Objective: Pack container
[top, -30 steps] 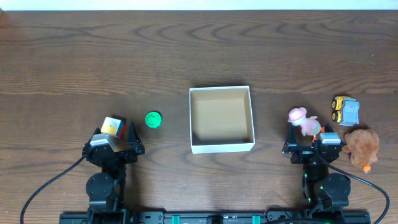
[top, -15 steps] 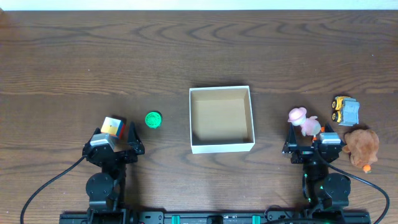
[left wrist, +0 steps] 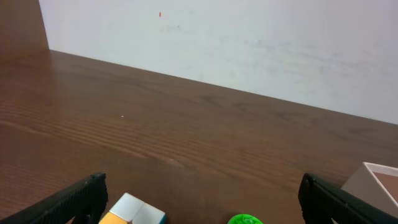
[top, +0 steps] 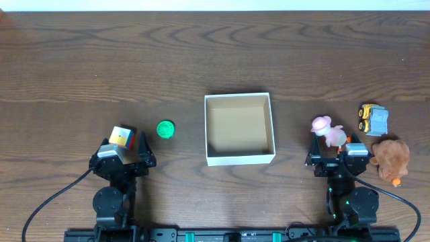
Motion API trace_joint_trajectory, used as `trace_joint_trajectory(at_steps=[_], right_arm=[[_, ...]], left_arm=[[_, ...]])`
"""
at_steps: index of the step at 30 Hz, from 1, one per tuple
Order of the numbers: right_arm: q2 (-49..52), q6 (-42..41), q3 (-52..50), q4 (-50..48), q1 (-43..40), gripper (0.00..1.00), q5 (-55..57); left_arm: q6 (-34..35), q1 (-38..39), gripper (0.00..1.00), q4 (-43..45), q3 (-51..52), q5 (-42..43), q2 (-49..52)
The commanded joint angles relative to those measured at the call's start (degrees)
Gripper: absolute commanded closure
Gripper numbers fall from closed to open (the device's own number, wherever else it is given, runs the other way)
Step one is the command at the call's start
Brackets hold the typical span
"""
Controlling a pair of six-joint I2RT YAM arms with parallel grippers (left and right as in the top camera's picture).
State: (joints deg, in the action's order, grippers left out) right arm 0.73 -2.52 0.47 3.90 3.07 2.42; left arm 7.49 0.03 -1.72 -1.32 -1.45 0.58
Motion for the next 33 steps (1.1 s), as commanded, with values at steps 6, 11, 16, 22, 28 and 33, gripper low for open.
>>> trace_joint_trajectory(at_steps=[6,11,16,22,28,33], right_arm=[[-0.42,-0.04,-0.15,0.13,-0.33,0.01,0.7],[-0.42,-0.46,-0.15,0.17,-0.33,0.01,0.28],[-0.22,-1.75,-0.13,0.13,-0.33,0.01,0.31],[3.63,-1.66,8.66,7.45,-0.83,0.01,2.78],[20.46,-1.95,26.1,16.92,-5.14,0.01,4.7],[39.39,-2.1,43.82,28.04,-11.08,0.01,-0.55]], left_arm=[[0.09,-0.28,0.02,-2.34,1.09,0.0,-0.28],[0.13,-0.28,0.02,-2.34,1.09,0.0,-0.28],[2.99,-0.28,0.02,-2.51,0.61,0.61,-0.2],[4.26,-0.28,0.02,-10.16,-10.99,4.74,5.25],[4.2,-0.28,0.02,-24.9,-32.46,4.9,21.7],[3.72,-0.31,0.02,-38.84,-50.53,4.87,37.7]])
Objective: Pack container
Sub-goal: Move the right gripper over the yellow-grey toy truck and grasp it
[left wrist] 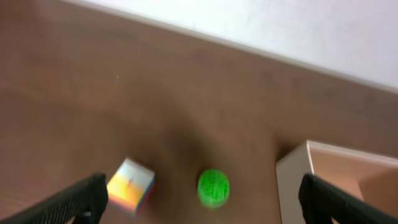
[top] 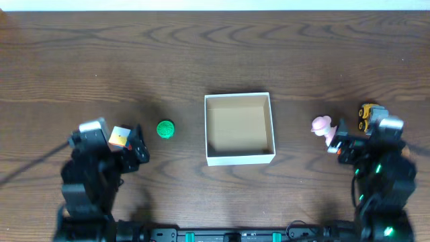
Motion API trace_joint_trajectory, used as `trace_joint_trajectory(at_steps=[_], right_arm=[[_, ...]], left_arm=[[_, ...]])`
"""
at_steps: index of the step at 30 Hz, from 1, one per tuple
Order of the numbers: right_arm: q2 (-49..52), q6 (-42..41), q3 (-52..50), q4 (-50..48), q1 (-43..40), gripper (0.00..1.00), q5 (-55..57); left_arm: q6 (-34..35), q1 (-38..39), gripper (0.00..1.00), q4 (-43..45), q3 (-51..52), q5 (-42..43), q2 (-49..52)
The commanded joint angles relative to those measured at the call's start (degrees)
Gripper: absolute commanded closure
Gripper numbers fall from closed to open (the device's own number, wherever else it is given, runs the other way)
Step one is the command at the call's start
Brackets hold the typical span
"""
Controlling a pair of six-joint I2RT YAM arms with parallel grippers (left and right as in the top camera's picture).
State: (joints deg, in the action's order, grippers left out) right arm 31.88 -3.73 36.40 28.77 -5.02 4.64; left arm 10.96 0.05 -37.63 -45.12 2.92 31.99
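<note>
The white open-topped box [top: 239,128] stands mid-table with nothing in it; its corner [left wrist: 323,177] shows in the left wrist view. Left of it lie a green round piece [top: 166,129] [left wrist: 213,187] and a multicoloured cube [top: 120,136] [left wrist: 130,185]. My left gripper [top: 113,144] [left wrist: 208,208] hangs open above the table, the cube and green piece ahead of its fingers [left wrist: 81,199]. A pink toy figure [top: 323,126] and a yellow-grey truck [top: 368,113] lie to the right. My right gripper [top: 357,138] is raised between them and looks open.
Dark wooden table [top: 215,60] with a pale wall along its far edge [left wrist: 280,25]. The right arm's body [top: 379,181] covers the table near the front right. The left arm's body [top: 84,188] covers the front left.
Both arms have lifted from their low rest pose and come forward. The left wrist camera now looks down on the cube, the green piece and the box corner. No object has moved.
</note>
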Motion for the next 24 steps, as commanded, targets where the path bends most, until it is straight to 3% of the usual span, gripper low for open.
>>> trace_joint_trajectory(at_steps=[1,6,10,13,24], right_arm=[[12.46,-0.9,12.31,6.4,-4.57,0.01,-3.76],[31.5,0.42,34.25,24.3,-12.87,0.01,-8.15],[45.77,5.79,49.16,37.79,-17.97,0.01,-7.45],[52.33,6.58,53.57,40.0,-19.71,0.01,-7.48],[67.67,9.62,52.3,37.94,-21.31,0.01,-5.73]], left_arm=[[-0.11,-0.31,0.02,-5.6,-9.79,0.46,9.03],[-1.92,-0.33,0.02,-16.98,-22.16,0.28,20.55],[-1.9,-0.31,0.02,-19.37,-24.41,0.31,24.63],[-1.9,-0.31,0.02,-19.47,-24.39,0.28,25.99],[-1.9,-0.31,0.02,-18.88,-24.39,0.28,26.75]])
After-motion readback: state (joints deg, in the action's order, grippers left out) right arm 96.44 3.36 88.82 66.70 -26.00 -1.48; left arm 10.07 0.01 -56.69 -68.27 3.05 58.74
